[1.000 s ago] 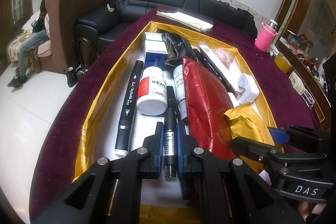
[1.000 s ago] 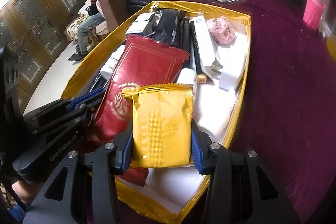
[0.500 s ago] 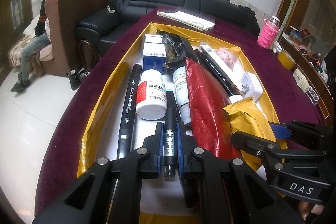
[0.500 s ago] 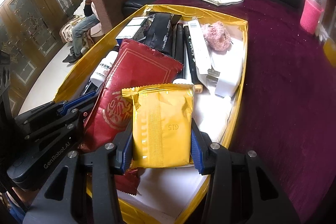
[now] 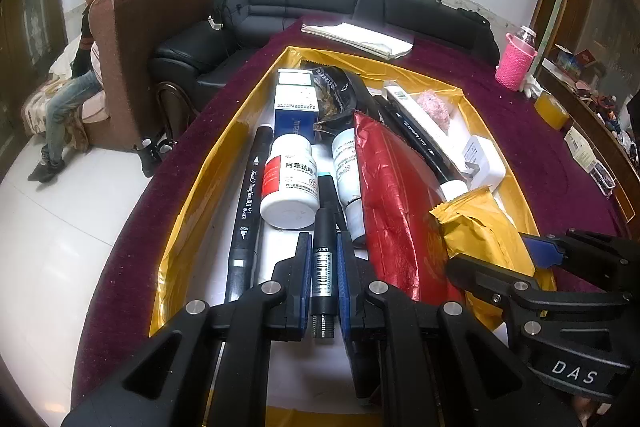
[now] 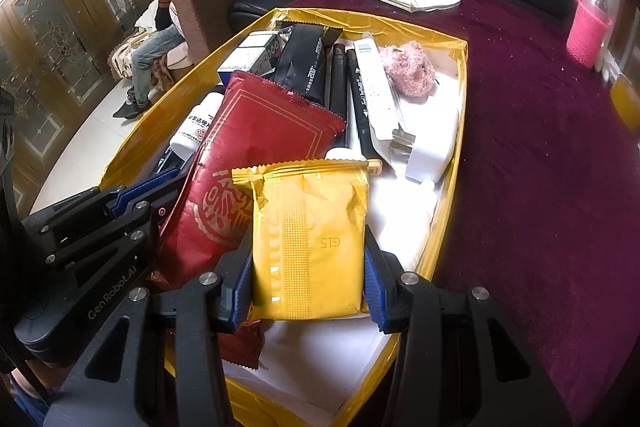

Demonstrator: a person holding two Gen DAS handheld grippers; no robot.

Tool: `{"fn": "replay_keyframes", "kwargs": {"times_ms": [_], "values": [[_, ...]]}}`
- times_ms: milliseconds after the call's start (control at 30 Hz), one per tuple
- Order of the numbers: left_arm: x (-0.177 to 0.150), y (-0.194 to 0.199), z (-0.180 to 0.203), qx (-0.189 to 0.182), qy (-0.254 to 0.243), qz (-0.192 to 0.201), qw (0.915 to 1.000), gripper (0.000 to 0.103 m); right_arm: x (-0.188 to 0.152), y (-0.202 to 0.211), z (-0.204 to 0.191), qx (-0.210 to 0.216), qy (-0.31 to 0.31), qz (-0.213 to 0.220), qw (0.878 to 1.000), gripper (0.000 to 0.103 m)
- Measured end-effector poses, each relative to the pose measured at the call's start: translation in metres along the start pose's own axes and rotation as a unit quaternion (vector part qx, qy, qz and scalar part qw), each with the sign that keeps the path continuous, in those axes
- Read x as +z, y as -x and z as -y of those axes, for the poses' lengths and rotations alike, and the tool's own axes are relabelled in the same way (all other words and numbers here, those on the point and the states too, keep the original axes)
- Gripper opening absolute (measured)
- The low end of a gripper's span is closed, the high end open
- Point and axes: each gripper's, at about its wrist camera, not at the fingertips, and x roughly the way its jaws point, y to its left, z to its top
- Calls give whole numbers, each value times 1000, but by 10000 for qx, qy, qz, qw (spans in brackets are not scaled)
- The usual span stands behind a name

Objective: Organize objects
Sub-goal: 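Lower yellow packet and marker into the tray and open both tools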

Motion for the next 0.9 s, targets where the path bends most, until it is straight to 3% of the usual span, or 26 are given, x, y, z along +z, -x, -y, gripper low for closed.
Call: {"fn": "replay_keyframes", "kwargs": {"times_ms": [700,800,900], "values": [[-1,2,2,107,-25,-13,9999,12,-4,6,0,121,-72,-77,9999,55],[-1,4,3,130,-38,0,9999,17,-5,7,-1,134,-70,-82,9999,56],[-1,7,3,151,-24,58,9999,32,-5,9,-2,142,-73,-70,9998,58]]}}
